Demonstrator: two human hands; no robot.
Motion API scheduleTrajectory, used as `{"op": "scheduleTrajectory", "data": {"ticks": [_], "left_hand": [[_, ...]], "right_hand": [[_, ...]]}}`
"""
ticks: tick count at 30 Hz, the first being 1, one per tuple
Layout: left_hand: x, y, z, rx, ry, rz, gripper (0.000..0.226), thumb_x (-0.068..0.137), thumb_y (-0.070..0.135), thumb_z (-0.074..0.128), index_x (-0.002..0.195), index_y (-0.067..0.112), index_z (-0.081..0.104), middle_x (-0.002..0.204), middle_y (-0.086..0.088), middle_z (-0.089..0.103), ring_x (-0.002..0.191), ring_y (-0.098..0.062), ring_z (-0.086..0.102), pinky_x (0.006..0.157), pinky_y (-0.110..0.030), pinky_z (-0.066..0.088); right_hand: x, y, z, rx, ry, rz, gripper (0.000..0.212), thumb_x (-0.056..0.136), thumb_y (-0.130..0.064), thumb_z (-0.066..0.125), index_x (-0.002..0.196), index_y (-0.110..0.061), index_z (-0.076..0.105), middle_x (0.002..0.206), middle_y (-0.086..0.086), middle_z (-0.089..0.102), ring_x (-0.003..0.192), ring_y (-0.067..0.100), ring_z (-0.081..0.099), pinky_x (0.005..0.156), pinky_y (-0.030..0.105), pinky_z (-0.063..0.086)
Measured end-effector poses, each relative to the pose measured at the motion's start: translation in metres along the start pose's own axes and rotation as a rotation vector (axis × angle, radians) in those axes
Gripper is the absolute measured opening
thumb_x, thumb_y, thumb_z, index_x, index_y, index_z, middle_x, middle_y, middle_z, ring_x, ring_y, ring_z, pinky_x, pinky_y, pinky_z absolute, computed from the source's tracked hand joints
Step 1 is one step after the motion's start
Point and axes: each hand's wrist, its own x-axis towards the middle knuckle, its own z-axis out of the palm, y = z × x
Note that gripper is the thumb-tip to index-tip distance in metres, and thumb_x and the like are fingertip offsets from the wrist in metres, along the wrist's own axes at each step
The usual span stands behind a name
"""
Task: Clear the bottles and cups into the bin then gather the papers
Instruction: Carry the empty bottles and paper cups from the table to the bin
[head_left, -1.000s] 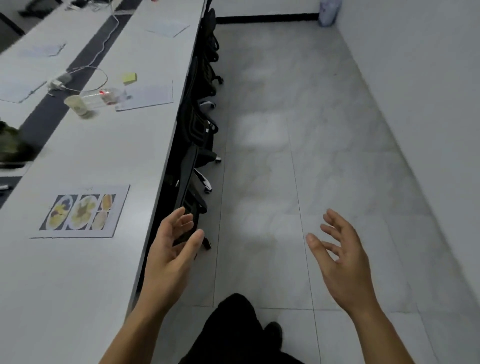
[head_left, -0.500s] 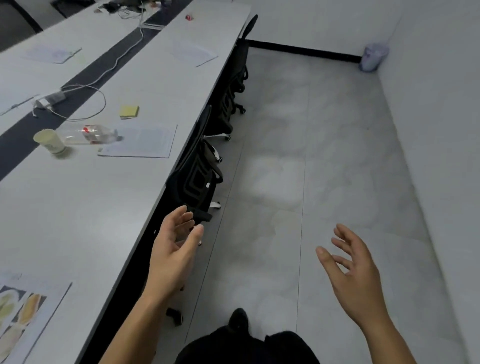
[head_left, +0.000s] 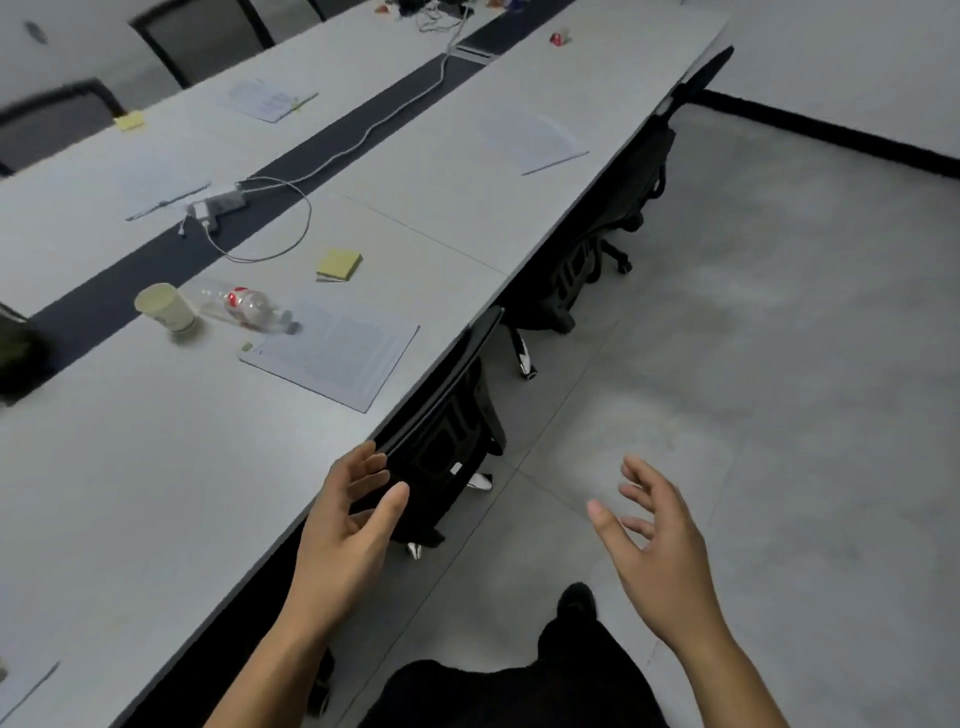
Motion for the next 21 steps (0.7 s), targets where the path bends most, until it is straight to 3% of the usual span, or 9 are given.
{"op": "scheduleTrajectory", "data": {"ticks": [5,10,13,17,21], "left_hand": [[0.041,0.034,-0.011,-0.050,0.301,-0.034,0.050,0.092,0.024,0.064,0.138,0.031,0.047,0.126,0.018,0.060,0.116,0.002,0.057,0.087,-0.019,0.048],[0.075,0.016,-0.042,-0.096,0.474,-0.135,0.049,0.092,0.023,0.064,0.138,0.032,0.047,0.127,0.018,0.060,0.117,0.000,0.057,0.090,-0.025,0.049],[0.110,-0.011,-0.068,-0.117,0.486,-0.183,0.048,0.092,0.023,0.065,0.136,0.035,0.048,0.126,0.019,0.060,0.115,0.003,0.057,0.091,-0.024,0.048],[0.167,-0.030,-0.122,-0.139,0.459,-0.215,0.045,0.093,0.023,0.064,0.134,0.036,0.049,0.126,0.019,0.060,0.115,0.003,0.058,0.093,-0.028,0.050],[0.228,-0.042,-0.179,-0.109,0.451,-0.187,0.046,0.093,0.020,0.064,0.135,0.033,0.049,0.126,0.019,0.060,0.116,0.002,0.057,0.086,-0.019,0.049]], "right_hand": [[0.126,-0.056,0.022,-0.084,-0.263,-0.151,0.060,0.089,-0.036,0.068,0.144,-0.032,0.044,0.133,-0.020,0.050,0.120,-0.007,0.050,0.097,0.026,0.048],[0.188,-0.096,0.097,-0.088,-0.447,-0.219,0.059,0.089,-0.036,0.068,0.143,-0.034,0.045,0.132,-0.023,0.049,0.120,-0.007,0.050,0.094,0.020,0.045],[0.209,-0.108,0.155,-0.116,-0.490,-0.206,0.060,0.089,-0.037,0.068,0.144,-0.035,0.043,0.134,-0.021,0.048,0.119,-0.006,0.050,0.091,0.018,0.045],[0.220,-0.138,0.231,-0.151,-0.493,-0.176,0.061,0.090,-0.033,0.069,0.145,-0.033,0.042,0.135,-0.019,0.046,0.121,-0.006,0.049,0.101,0.027,0.047],[0.240,-0.176,0.302,-0.216,-0.548,-0.214,0.058,0.091,-0.034,0.068,0.143,-0.037,0.042,0.133,-0.024,0.047,0.121,-0.005,0.050,0.101,0.026,0.047]]}}
